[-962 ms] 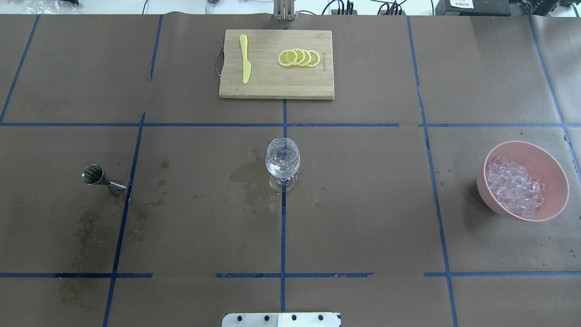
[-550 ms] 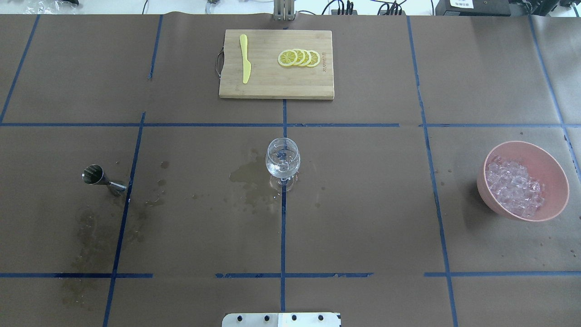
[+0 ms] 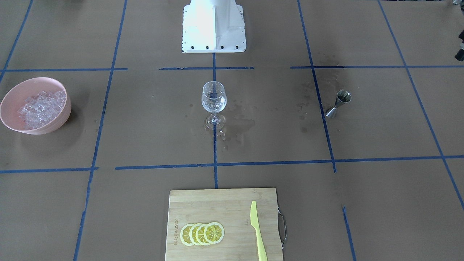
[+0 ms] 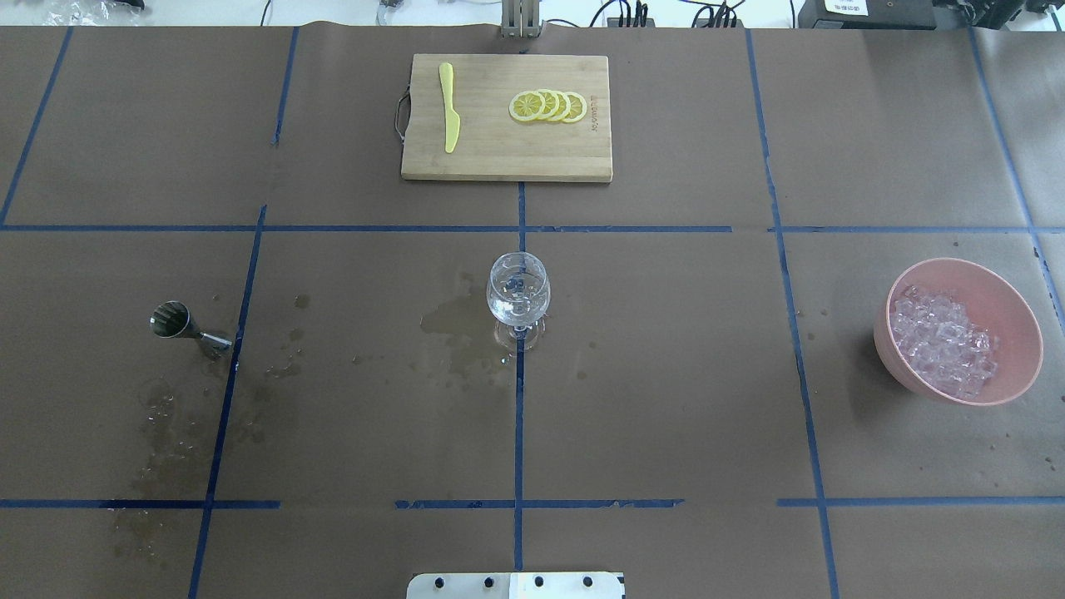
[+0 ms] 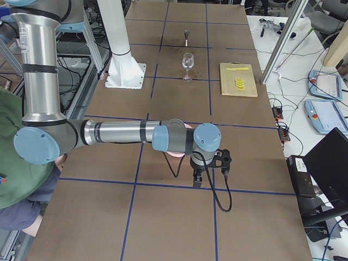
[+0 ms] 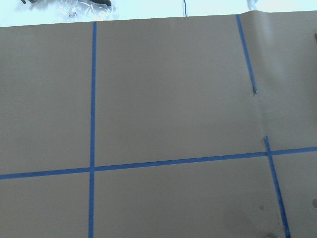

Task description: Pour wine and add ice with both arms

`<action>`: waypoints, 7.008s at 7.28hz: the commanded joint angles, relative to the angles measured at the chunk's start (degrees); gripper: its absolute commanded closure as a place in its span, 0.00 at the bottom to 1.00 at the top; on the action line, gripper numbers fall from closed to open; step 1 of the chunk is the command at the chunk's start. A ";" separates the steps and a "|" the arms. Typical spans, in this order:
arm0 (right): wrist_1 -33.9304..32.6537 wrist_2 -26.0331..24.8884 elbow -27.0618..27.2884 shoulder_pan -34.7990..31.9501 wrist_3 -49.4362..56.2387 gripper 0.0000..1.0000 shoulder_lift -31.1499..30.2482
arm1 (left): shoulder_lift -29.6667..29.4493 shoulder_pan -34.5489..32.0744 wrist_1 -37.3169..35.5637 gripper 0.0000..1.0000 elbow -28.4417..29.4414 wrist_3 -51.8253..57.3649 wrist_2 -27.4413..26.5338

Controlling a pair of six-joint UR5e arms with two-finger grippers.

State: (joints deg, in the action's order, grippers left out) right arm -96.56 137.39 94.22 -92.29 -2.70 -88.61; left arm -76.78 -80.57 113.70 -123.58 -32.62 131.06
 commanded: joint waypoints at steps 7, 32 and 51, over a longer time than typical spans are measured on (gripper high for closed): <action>-0.04 1.81 0.44 0.53 -4.68 0.00 2.65 | 13.23 64.42 21.40 0.00 -8.96 -54.87 -64.17; -0.04 2.71 3.78 3.34 -9.87 0.00 5.38 | -9.44 74.59 9.52 0.37 25.23 -66.52 -110.23; 0.05 4.20 4.75 3.78 -10.04 0.00 5.20 | -16.38 62.91 12.84 1.00 11.87 -43.88 -107.60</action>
State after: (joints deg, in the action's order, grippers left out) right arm -96.57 141.55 98.88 -88.60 -12.71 -83.42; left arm -91.62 -16.38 125.02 -111.38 -81.07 22.63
